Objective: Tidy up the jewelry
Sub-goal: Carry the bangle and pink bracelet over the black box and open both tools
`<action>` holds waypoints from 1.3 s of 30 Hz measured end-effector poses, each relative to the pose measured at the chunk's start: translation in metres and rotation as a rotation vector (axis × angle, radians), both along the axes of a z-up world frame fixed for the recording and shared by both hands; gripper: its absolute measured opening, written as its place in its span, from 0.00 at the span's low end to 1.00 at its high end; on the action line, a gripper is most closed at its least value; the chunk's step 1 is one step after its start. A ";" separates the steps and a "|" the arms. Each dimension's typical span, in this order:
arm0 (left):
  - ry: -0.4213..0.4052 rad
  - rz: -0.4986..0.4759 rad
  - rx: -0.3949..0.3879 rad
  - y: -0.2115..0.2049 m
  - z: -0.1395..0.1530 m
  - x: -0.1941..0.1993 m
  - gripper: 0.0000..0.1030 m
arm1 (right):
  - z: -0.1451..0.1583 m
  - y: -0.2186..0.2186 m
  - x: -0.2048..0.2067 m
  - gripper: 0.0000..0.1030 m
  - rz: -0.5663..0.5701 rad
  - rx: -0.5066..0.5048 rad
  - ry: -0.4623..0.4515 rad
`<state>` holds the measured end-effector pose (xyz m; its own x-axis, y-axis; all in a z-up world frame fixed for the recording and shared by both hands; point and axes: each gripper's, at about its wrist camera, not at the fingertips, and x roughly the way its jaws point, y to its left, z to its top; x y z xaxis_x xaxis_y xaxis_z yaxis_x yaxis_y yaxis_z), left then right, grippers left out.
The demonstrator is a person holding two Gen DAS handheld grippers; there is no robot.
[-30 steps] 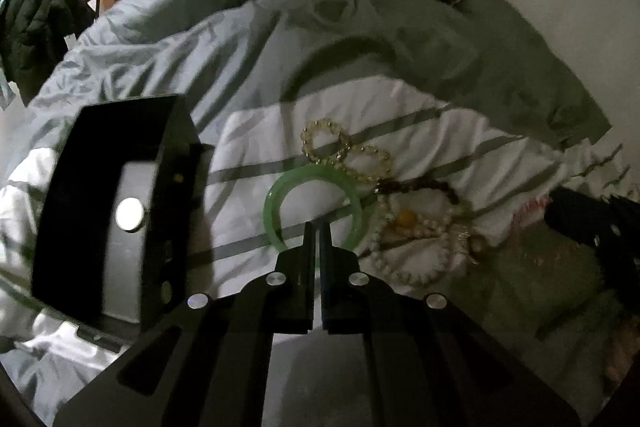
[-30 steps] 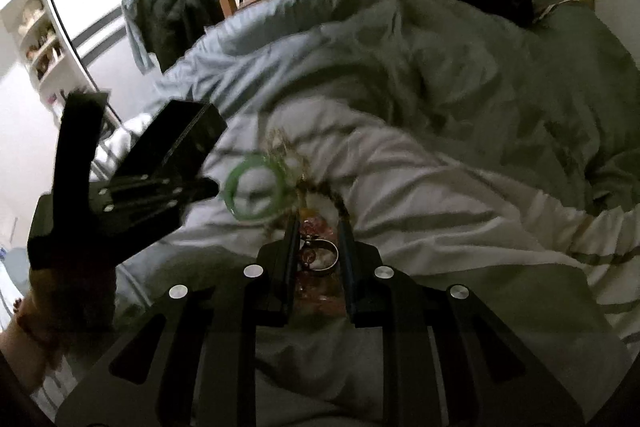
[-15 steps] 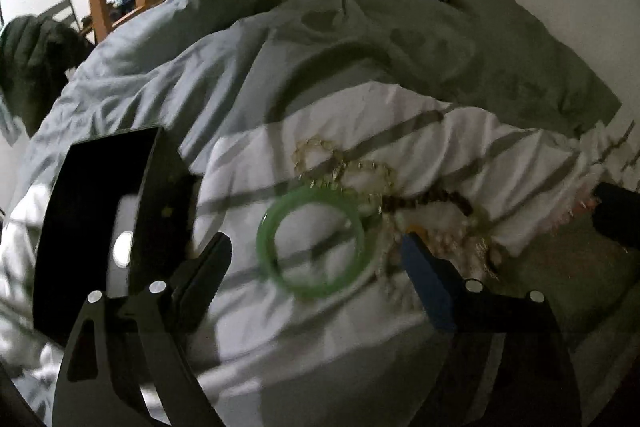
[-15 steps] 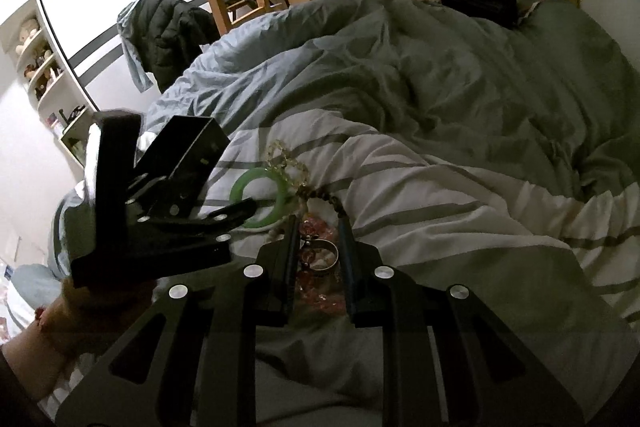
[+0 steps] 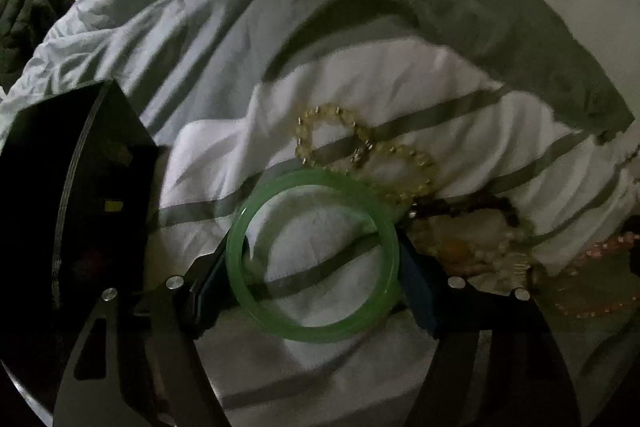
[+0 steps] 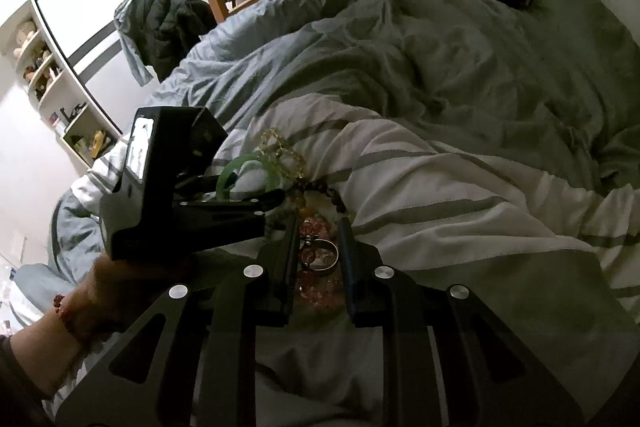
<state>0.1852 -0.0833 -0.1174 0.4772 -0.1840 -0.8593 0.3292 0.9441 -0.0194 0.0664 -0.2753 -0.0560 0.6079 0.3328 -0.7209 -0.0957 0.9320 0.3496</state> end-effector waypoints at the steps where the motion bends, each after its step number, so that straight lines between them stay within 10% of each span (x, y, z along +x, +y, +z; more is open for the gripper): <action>1: -0.009 -0.001 -0.007 0.001 0.007 -0.003 0.71 | 0.003 -0.001 -0.002 0.19 -0.003 0.006 -0.013; 23: -0.151 0.115 -0.031 0.116 0.126 -0.064 0.71 | 0.083 0.044 0.006 0.19 0.073 0.057 -0.006; 39: -0.053 0.171 -0.053 0.169 0.088 -0.028 0.71 | 0.107 0.172 0.090 0.19 0.157 -0.025 0.032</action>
